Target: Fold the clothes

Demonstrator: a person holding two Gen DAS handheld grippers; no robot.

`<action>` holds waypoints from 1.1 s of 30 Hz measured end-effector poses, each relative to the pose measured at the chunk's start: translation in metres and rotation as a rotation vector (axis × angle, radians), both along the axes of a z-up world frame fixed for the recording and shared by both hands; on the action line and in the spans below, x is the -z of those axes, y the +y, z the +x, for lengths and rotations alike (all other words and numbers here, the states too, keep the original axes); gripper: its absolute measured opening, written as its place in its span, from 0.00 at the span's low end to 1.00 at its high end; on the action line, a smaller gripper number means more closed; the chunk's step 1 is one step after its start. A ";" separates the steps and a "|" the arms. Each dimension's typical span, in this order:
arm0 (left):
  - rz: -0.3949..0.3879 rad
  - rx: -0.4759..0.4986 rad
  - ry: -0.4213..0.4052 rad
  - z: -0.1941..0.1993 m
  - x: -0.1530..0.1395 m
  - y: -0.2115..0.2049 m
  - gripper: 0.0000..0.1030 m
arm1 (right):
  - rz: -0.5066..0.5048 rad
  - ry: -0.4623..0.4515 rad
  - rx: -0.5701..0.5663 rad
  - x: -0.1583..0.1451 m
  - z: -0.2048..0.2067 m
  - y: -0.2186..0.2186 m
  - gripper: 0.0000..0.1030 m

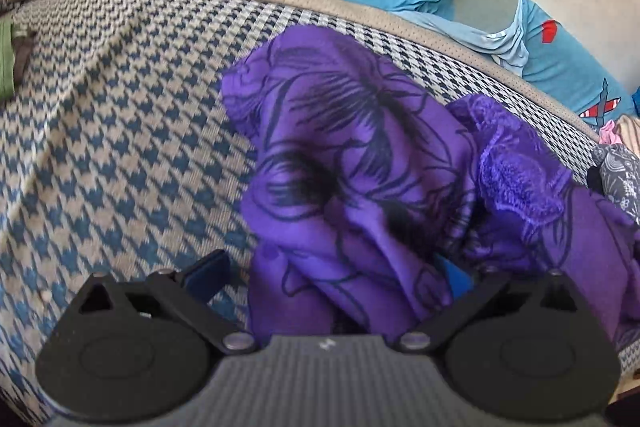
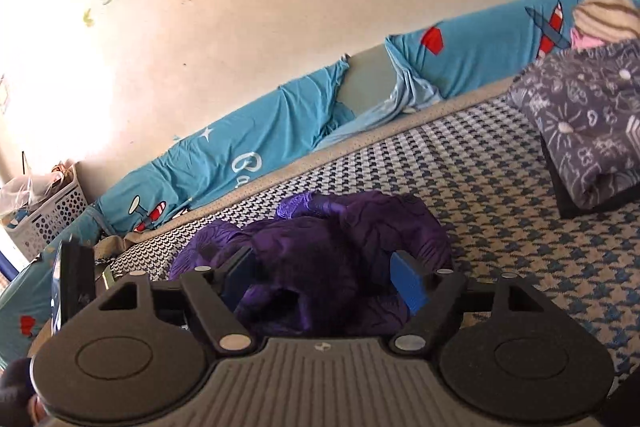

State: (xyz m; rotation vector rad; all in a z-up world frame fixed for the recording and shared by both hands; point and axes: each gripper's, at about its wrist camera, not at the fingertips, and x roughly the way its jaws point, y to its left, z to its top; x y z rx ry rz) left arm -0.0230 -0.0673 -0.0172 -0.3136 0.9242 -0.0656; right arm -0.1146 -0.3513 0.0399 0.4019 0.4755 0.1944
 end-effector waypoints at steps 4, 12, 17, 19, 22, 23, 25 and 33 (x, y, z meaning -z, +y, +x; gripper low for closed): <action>0.013 0.015 -0.016 -0.004 0.002 0.001 1.00 | -0.001 0.059 0.005 0.005 0.020 -0.001 0.84; 0.021 0.040 -0.007 -0.009 0.000 0.001 1.00 | -0.057 0.204 0.002 0.026 0.065 0.004 1.00; 0.016 0.066 0.006 0.000 0.000 0.002 1.00 | -0.071 0.276 -0.029 0.041 0.091 0.007 1.00; 0.027 0.085 0.009 0.005 0.001 0.000 1.00 | -0.042 0.307 -0.034 0.047 0.099 0.006 1.00; 0.054 0.119 0.012 0.014 0.001 -0.004 1.00 | 0.012 0.331 -0.050 0.053 0.109 0.004 1.00; 0.059 0.129 0.010 0.017 0.002 -0.006 1.00 | 0.024 0.335 -0.058 0.054 0.111 0.004 1.00; 0.070 0.148 0.005 0.021 0.002 -0.009 1.00 | 0.046 0.341 -0.075 0.056 0.116 0.003 1.00; 0.083 0.196 -0.012 0.037 0.004 -0.018 1.00 | 0.073 0.310 -0.122 0.056 0.130 0.012 0.87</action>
